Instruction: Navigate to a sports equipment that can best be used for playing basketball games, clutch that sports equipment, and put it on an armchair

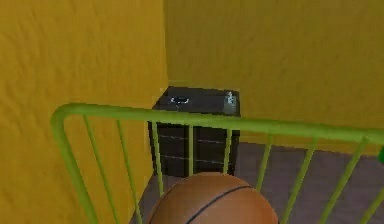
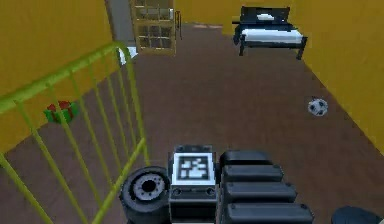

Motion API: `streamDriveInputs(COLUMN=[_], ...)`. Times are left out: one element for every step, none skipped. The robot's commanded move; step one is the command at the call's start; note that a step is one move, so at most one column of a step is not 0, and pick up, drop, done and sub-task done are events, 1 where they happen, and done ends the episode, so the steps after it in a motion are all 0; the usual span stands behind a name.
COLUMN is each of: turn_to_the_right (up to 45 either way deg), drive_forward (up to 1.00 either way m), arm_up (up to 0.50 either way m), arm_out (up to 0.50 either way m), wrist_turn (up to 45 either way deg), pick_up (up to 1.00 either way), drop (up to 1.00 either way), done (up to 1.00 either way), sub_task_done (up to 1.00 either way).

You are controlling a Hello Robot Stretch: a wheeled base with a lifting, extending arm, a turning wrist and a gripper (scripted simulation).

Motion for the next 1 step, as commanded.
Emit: streamDriveInputs(turn_to_the_right=[33.0], drive_forward=[0.00], arm_up=[0.00], arm_out=[0.00], wrist_turn=[0.0], pick_up=[0.00], drop=[0.00], done=[0.00], sub_task_done=[0.00])
